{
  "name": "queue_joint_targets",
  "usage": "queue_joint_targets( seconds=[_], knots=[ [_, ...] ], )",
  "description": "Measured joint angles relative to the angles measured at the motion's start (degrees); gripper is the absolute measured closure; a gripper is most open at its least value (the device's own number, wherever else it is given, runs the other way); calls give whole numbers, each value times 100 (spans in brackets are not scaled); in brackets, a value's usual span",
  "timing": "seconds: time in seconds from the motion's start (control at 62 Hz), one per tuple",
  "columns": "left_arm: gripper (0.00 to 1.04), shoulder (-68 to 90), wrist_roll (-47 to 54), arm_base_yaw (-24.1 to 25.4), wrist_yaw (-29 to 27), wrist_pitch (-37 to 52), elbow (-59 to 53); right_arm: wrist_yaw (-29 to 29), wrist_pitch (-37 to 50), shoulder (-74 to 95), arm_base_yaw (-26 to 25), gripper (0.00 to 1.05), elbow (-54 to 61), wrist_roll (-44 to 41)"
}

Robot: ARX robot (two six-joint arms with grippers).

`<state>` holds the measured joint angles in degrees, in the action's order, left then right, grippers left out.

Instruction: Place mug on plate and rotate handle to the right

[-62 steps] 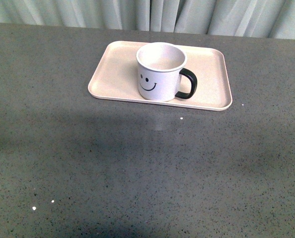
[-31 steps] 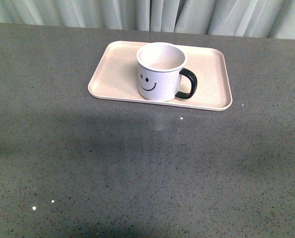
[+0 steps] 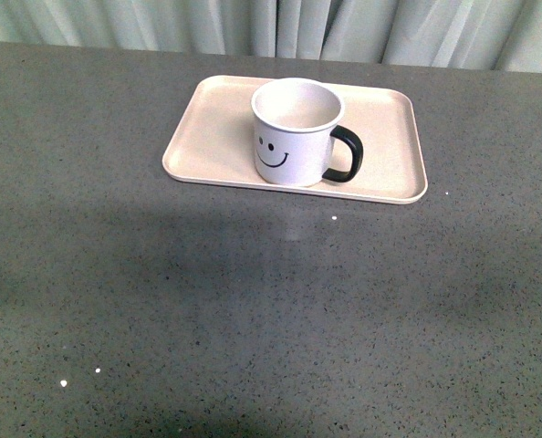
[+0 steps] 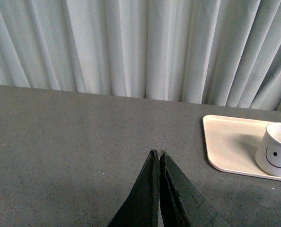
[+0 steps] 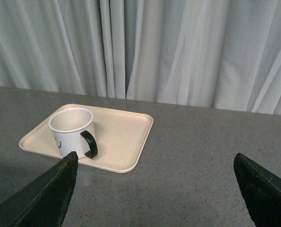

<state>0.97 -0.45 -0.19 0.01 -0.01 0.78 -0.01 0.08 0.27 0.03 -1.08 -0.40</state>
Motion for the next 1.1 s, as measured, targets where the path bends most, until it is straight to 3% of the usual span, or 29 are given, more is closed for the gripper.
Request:
queue_joint_targets(
  seconds=[0.081,0.161,0.194,0.29,0.355,0.516,0.742,1.097],
  knots=[
    [91,-2,0,0,0,0,0,-9,-2,2,0,9,-2,-2],
    [74,-2,0,0,-7,0,0,-1858,-1482,1355,-614,9,-793,-411],
    [66,-2,2,0,4,0,0,-2426,-1434,2498,-776,9,-1274,-533],
    [50,-2,2,0,0,0,0,-2433,-625,4240,-796,9,-2212,-553],
    [37,-2,2,0,-2,0,0,-2118,-72,5434,-695,9,-2938,-562],
    [9,-2,2,0,0,0,0,-1801,120,7667,-170,9,-4312,-380],
    [9,-4,15,0,0,0,0,-1132,-87,10069,625,9,-6166,236],
    [9,-4,15,0,0,0,0,-748,-507,11333,925,9,-7195,634]
  ],
)
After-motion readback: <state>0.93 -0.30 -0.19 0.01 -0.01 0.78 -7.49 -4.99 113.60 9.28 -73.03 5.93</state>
